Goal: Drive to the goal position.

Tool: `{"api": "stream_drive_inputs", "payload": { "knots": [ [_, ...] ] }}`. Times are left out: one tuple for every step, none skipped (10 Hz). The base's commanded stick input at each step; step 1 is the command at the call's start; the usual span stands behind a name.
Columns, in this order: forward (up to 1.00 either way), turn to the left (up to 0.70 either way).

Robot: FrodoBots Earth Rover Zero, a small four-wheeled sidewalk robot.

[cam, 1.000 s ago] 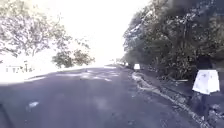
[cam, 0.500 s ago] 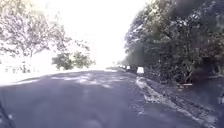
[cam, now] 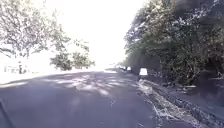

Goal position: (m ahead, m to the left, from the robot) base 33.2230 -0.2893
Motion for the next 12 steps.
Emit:
{"api": "stream_drive_inputs", "payload": {
  "knots": [
    [1.0, 0.0],
    [1.0, 0.0],
    [1.0, 0.0],
    [1.0, 0.0],
    [1.0, 0.0],
    [1.0, 0.0],
    [1.0, 0.0],
    [1.0, 0.0],
    [1.0, 0.0],
    [1.0, 0.0],
    [1.0, 0.0],
    [1.0, 0.0]
  ]
}}
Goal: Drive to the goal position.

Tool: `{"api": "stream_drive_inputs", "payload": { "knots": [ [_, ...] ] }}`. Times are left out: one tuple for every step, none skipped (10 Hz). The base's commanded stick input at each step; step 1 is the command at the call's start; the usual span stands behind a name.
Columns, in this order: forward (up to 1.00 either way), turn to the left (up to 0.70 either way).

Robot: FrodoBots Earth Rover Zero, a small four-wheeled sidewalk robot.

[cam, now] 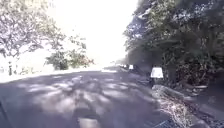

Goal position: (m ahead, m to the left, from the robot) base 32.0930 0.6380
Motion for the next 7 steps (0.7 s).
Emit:
{"api": "stream_drive_inputs", "payload": {
  "knots": [
    [1.0, 0.0],
    [1.0, 0.0],
    [1.0, 0.0],
    [1.0, 0.0],
    [1.0, 0.0],
    [1.0, 0.0],
    [1.0, 0.0]
  ]
}}
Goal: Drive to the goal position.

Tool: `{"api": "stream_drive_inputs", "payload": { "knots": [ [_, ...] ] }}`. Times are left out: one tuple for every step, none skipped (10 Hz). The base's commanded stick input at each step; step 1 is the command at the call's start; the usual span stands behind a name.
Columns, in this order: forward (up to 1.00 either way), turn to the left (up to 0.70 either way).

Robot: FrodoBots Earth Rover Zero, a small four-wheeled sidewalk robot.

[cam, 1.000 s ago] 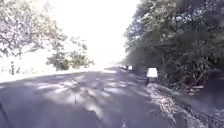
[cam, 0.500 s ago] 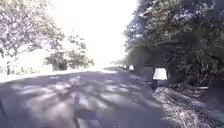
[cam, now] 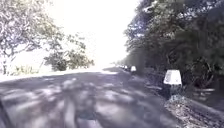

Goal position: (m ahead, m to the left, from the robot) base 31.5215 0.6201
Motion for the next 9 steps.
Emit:
{"api": "stream_drive_inputs", "payload": {
  "knots": [
    [1.0, 0.0],
    [1.0, 0.0],
    [1.0, 0.0],
    [1.0, 0.0],
    [1.0, 0.0],
    [1.0, 0.0],
    [1.0, 0.0],
    [1.0, 0.0],
    [1.0, 0.0]
  ]
}}
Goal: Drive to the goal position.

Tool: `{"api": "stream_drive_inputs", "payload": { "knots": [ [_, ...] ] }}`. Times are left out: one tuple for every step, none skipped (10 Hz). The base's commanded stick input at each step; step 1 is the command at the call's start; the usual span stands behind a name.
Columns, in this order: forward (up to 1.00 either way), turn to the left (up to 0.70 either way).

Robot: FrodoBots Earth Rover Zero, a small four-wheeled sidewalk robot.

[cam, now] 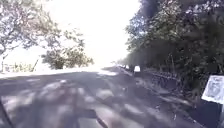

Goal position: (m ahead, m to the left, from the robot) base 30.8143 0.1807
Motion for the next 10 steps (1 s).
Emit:
{"api": "stream_drive_inputs", "payload": {
  "knots": [
    [1.0, 0.0],
    [1.0, 0.0],
    [1.0, 0.0],
    [1.0, 0.0],
    [1.0, 0.0],
    [1.0, 0.0],
    [1.0, 0.0],
    [1.0, 0.0],
    [1.0, 0.0],
    [1.0, 0.0]
  ]
}}
